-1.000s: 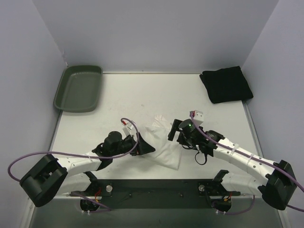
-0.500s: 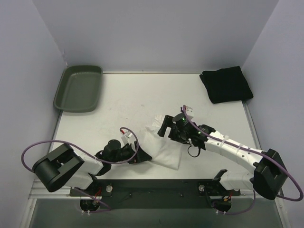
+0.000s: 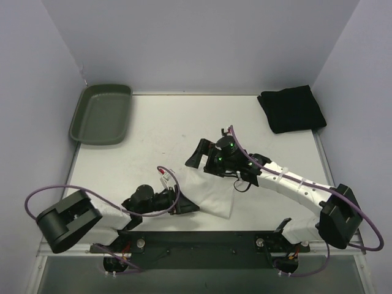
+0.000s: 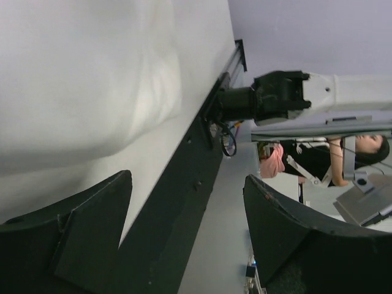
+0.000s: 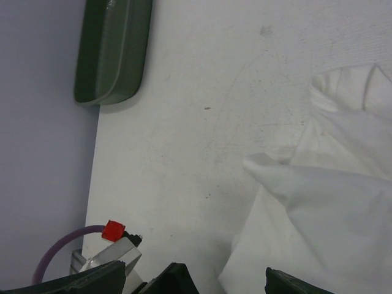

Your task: Fold and stack the t-shirts

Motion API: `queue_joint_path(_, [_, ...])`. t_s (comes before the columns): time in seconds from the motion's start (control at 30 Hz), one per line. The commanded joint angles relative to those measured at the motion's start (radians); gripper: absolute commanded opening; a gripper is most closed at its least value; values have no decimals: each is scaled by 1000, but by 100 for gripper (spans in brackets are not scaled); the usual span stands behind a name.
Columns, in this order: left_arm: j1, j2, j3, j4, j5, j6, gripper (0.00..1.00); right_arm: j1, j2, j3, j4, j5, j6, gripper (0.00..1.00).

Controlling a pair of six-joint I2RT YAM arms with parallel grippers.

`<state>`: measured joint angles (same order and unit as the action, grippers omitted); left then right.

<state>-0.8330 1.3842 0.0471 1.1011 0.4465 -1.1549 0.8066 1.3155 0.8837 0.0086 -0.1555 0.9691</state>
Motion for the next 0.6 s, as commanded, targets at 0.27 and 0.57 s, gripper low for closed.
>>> queue_joint_path(0.27, [-130, -645, 122, -741, -195, 178, 87, 6, 163, 15, 289, -183, 112, 97])
queue_joint_path(0.57, [-129, -409, 154, -528, -175, 253, 87, -23, 177, -6, 340, -233, 120, 97])
